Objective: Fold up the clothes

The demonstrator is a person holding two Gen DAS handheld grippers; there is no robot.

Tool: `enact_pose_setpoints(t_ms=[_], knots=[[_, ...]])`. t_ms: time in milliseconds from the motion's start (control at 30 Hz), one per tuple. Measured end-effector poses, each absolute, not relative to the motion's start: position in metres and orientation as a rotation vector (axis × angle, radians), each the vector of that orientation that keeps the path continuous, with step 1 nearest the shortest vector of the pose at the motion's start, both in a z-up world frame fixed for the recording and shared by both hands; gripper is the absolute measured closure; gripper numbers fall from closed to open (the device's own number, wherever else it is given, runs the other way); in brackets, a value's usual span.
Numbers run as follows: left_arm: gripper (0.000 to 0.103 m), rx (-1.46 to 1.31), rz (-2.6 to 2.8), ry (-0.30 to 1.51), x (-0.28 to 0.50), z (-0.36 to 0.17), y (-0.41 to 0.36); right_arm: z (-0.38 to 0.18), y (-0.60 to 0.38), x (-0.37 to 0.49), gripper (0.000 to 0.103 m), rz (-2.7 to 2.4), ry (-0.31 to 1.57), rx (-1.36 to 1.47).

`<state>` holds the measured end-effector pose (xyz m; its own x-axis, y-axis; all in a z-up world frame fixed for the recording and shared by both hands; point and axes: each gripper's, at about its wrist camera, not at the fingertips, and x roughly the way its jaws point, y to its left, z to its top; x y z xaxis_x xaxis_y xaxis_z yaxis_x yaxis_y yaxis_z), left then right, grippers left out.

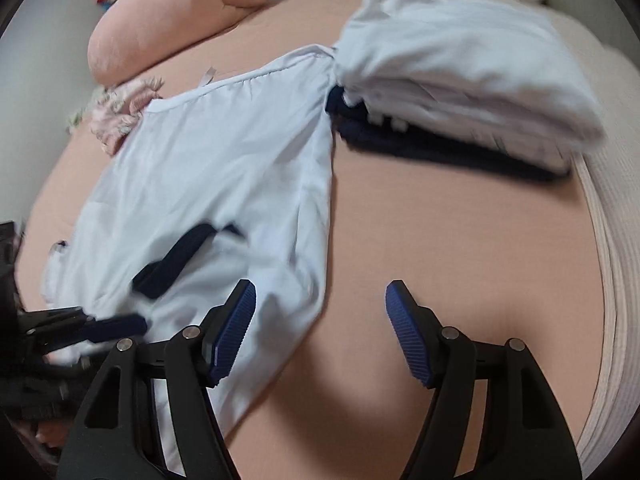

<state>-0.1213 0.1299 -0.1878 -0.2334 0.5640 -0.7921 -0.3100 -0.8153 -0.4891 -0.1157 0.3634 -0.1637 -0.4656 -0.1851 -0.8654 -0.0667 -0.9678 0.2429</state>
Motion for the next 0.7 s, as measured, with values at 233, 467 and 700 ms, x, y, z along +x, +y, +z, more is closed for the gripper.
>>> enact_pose_setpoints(t_ms=[233, 467, 700], knots=[[0.093, -1.472, 2.005, -0.319, -0.092, -0.193, 0.145, -0.147, 0.338, -0.052, 0.034, -2.630, -0.523, 1.605], [0.094, -1.510, 1.876, -0.355, -0.059, -0.204, 0.170, -0.152, 0.351, -0.020, 0.034, -2.741, -0.554, 1.656], [0.090, -1.496, 1.770, -0.398, -0.044, -0.207, 0.195, -0.148, 0.366, -0.011, 0.034, -2.711, -0.680, 1.552]])
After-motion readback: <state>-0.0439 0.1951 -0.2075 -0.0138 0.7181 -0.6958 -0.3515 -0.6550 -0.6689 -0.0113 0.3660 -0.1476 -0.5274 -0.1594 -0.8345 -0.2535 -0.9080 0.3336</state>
